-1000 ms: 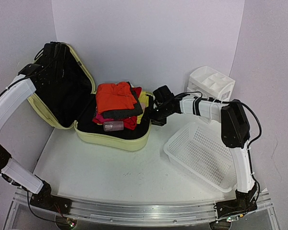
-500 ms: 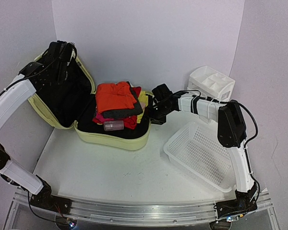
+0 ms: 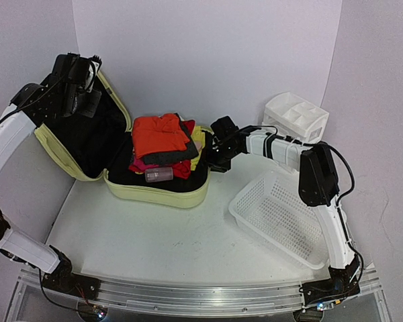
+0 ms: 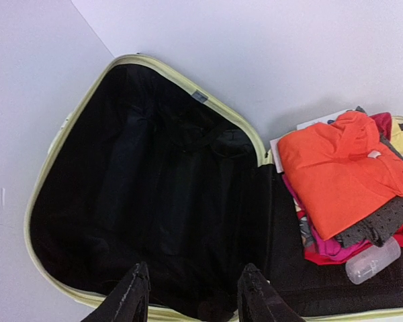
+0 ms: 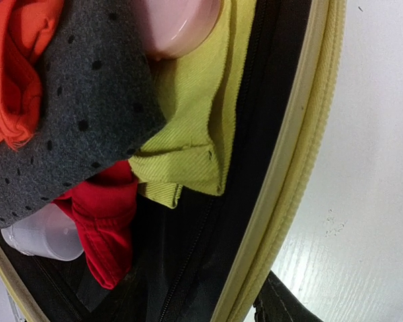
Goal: Open, take out, and arrange the luggage
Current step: Open the luggage at the corner of the board.
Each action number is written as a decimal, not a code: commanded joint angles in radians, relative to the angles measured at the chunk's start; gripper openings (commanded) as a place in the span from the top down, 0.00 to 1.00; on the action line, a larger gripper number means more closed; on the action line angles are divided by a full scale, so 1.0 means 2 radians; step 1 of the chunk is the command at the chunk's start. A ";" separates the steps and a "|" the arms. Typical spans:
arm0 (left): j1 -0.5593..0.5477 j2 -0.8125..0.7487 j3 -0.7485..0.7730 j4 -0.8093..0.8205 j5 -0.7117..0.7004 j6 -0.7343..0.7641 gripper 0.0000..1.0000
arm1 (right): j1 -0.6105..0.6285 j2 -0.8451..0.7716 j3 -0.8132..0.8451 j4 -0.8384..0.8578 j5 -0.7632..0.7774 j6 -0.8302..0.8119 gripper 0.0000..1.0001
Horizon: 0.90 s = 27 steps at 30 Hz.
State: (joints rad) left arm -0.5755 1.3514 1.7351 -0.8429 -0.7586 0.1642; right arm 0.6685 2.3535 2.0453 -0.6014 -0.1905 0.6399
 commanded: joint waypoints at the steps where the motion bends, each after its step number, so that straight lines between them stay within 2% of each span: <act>1: -0.001 -0.014 0.015 -0.013 0.055 -0.045 0.55 | 0.040 0.030 0.037 0.089 -0.089 0.001 0.48; 12: -0.001 -0.036 -0.010 -0.030 0.045 -0.077 0.51 | 0.078 0.048 0.065 0.089 -0.095 0.012 0.48; 14: 0.000 -0.046 -0.023 -0.035 0.026 -0.097 0.42 | 0.082 0.052 0.069 0.089 -0.097 0.015 0.48; 16: 0.001 -0.065 -0.047 -0.042 -0.012 -0.121 0.27 | 0.082 0.050 0.065 0.089 -0.092 0.015 0.48; 17: 0.004 -0.075 -0.060 -0.047 -0.036 -0.133 0.24 | 0.083 0.046 0.060 0.089 -0.087 0.014 0.48; 19: 0.029 -0.104 -0.086 -0.061 -0.034 -0.165 0.21 | 0.082 0.039 0.051 0.089 -0.079 0.008 0.48; 23: 0.089 -0.157 -0.130 -0.065 0.014 -0.206 0.21 | 0.082 0.029 0.038 0.089 -0.074 0.003 0.48; 27: 0.124 -0.164 -0.156 -0.066 0.018 -0.237 0.11 | 0.082 0.027 0.030 0.090 -0.077 0.002 0.48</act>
State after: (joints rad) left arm -0.3790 1.0431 1.4563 -0.9752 -0.7338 -0.2001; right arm 0.7017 2.4084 2.1181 -0.6407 -0.1055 0.6502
